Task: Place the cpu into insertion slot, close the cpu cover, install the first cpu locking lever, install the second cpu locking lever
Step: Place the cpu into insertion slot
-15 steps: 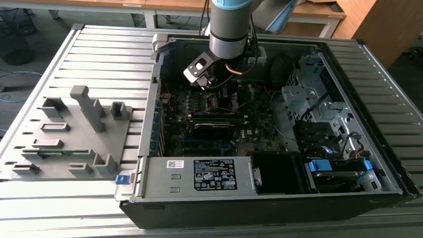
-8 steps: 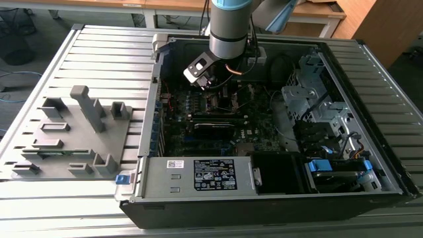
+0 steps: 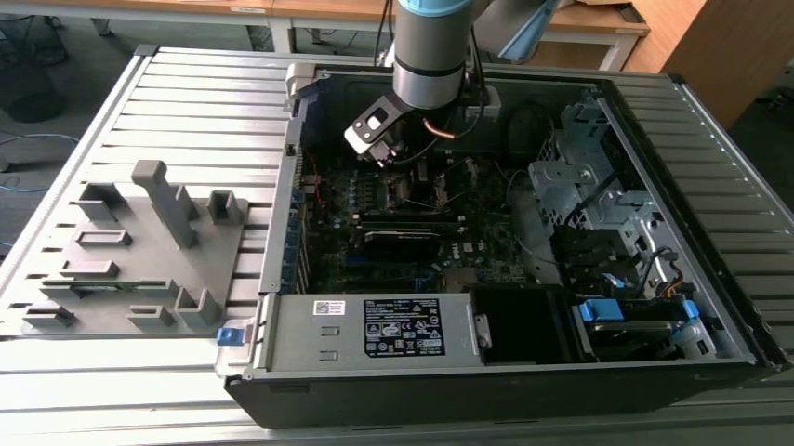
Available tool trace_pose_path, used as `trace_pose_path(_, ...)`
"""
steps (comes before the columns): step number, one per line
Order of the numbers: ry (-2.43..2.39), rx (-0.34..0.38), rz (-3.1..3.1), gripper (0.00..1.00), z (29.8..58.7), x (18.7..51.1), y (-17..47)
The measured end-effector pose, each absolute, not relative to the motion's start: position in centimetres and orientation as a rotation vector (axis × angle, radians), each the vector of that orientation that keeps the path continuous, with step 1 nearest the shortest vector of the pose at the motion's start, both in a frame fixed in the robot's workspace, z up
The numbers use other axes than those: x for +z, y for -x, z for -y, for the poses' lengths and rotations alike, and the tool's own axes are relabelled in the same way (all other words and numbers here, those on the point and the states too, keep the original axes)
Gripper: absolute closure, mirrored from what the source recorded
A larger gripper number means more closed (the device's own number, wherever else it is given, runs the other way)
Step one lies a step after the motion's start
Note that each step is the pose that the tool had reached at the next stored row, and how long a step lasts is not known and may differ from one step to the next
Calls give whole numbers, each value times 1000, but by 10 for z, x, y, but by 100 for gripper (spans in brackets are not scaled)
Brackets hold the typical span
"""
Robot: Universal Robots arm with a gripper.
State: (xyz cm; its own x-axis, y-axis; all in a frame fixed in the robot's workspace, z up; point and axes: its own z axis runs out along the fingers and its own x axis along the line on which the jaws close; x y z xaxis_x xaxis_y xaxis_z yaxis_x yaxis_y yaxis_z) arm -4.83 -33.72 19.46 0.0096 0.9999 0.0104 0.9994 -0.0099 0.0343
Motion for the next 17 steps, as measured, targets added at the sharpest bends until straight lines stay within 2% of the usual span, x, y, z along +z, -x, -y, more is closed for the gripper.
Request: trace_pose_path(17,-2223,48,-2194,46,337,192,47)
